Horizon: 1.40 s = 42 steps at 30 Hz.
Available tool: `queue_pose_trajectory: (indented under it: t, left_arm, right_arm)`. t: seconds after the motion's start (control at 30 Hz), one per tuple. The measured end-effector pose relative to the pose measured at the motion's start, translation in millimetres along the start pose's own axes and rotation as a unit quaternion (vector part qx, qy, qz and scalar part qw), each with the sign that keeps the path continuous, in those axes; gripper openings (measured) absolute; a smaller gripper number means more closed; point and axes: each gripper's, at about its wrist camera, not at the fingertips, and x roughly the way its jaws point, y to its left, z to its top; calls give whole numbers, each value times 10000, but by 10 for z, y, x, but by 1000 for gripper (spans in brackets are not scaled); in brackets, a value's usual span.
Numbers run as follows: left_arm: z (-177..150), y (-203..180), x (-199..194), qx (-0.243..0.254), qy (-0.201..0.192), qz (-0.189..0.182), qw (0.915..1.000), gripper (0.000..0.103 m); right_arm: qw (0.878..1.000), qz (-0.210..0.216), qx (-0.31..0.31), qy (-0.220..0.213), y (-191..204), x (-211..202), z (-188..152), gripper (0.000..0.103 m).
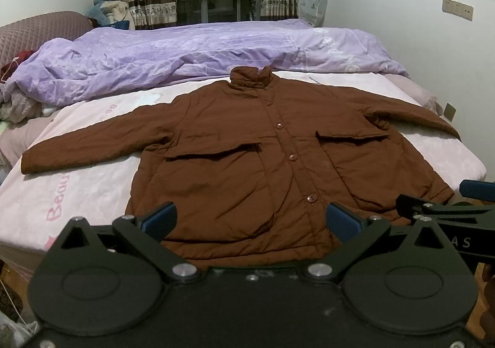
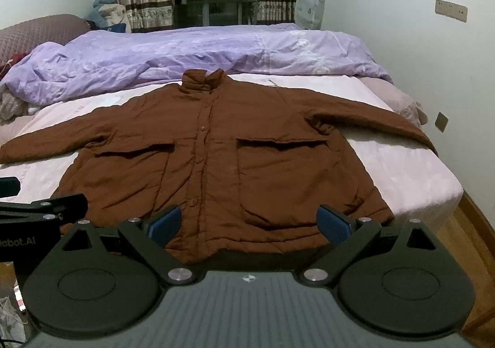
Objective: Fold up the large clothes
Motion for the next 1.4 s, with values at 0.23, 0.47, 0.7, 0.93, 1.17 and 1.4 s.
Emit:
queue_pose_trajectory:
  t: [0.23, 0.47, 0.7, 0.93, 1.17, 1.4]
  left_arm:
    - [-2, -3, 5, 9, 1, 2, 10000, 103]
    - [-11, 3, 5, 11, -19, 0, 10000, 103]
    - [-12, -5, -6, 39, -29, -2, 10000, 103]
    - [-16, -2, -15, 67, -49, -15, 10000, 103]
    - [-18, -3, -12, 69, -51, -16, 10000, 103]
    - [-19, -1, -10, 73, -55, -16, 10000, 103]
  right_arm:
    - [10000, 21, -5, 10, -1, 2, -3, 103]
    - [10000, 15, -5, 9, 10, 2, -7, 103]
    - [10000, 24, -16, 10, 7, 3, -7, 103]
    - [10000, 37, -23, 3, 25, -3, -17, 103]
    - [10000, 37, -22, 9, 24, -3, -15, 103]
    - [10000, 39, -22, 7, 26, -2, -20, 103]
